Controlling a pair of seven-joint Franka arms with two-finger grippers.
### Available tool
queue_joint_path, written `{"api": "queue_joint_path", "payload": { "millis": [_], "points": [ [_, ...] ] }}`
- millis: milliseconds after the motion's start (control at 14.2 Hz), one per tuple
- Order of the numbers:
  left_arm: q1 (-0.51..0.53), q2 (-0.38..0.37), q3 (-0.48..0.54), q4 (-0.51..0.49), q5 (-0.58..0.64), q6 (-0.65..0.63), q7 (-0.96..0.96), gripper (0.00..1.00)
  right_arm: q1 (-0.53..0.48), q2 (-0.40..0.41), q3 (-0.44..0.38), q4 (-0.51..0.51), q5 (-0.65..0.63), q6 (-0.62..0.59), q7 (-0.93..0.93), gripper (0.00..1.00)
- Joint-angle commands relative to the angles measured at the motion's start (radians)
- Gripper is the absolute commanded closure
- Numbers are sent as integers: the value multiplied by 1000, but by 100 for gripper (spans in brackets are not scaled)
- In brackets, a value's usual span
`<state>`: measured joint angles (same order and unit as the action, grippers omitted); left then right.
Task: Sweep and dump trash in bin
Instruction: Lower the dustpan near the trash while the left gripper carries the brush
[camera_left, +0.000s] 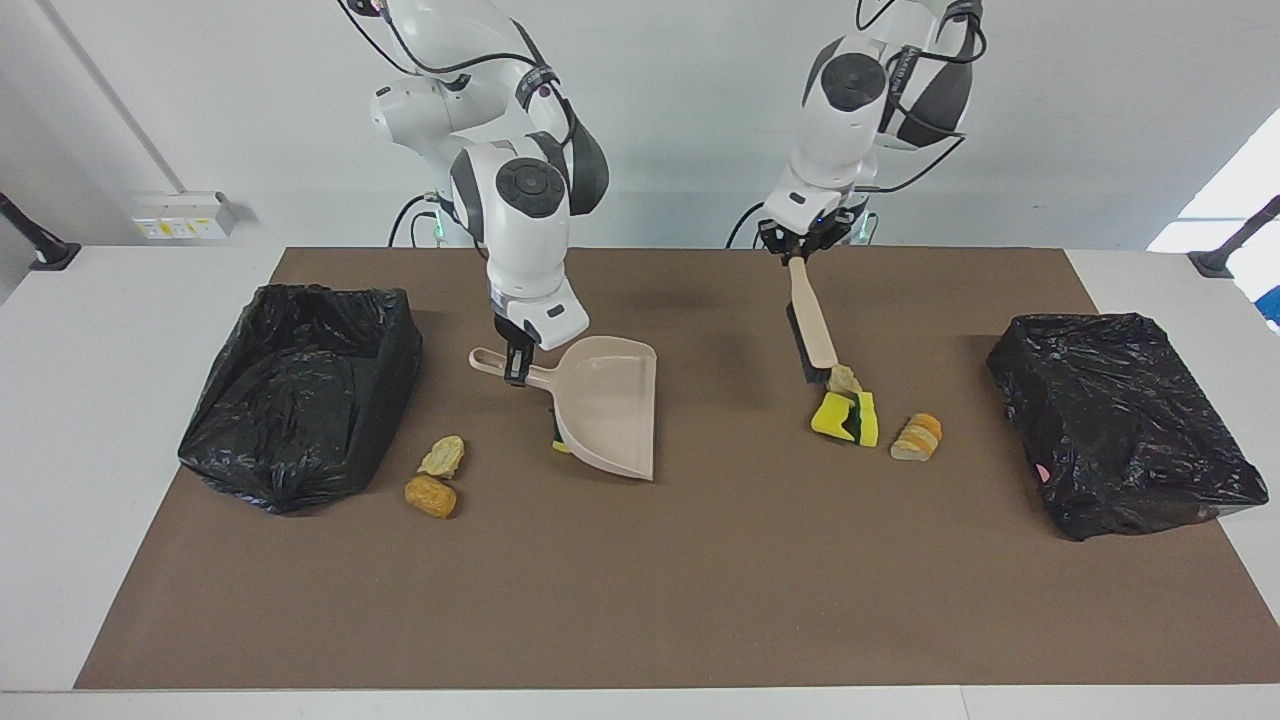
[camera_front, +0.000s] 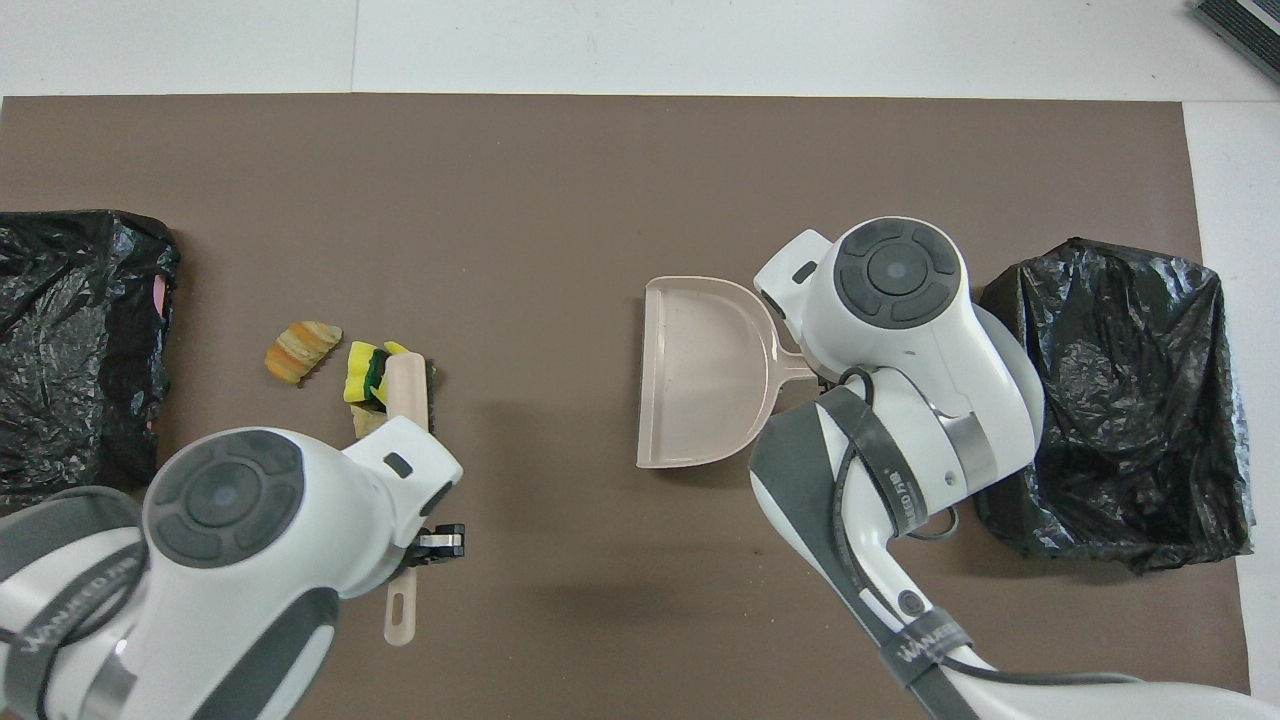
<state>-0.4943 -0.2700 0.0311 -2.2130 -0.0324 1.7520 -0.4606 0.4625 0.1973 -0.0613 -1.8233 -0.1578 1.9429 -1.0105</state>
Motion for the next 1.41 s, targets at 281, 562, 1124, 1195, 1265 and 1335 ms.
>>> {"api": "queue_joint_path", "payload": {
  "millis": [281, 562, 1124, 1195, 1265, 1335],
  "points": [
    [359, 170, -11, 182, 43, -19, 385, 100, 111, 53, 3, -21, -6, 96, 193, 100],
    [444, 289, -11, 229, 165, 62, 493, 100, 119, 73, 3, -21, -20, 133, 170, 100],
    [455, 296, -16, 17, 166, 271, 485, 100, 113, 76, 1, -21, -39, 143, 55, 100],
    [450, 279, -19, -23, 161, 288, 475, 100, 110, 76, 1, -25, -39, 154, 26, 100],
    [432, 262, -19, -46, 145, 303, 462, 100, 105, 76, 3, -33, -39, 162, 9, 100],
    [407, 259, -19, -54, 114, 297, 445, 100, 105, 76, 1, -36, -39, 162, 7, 100]
  ]
}}
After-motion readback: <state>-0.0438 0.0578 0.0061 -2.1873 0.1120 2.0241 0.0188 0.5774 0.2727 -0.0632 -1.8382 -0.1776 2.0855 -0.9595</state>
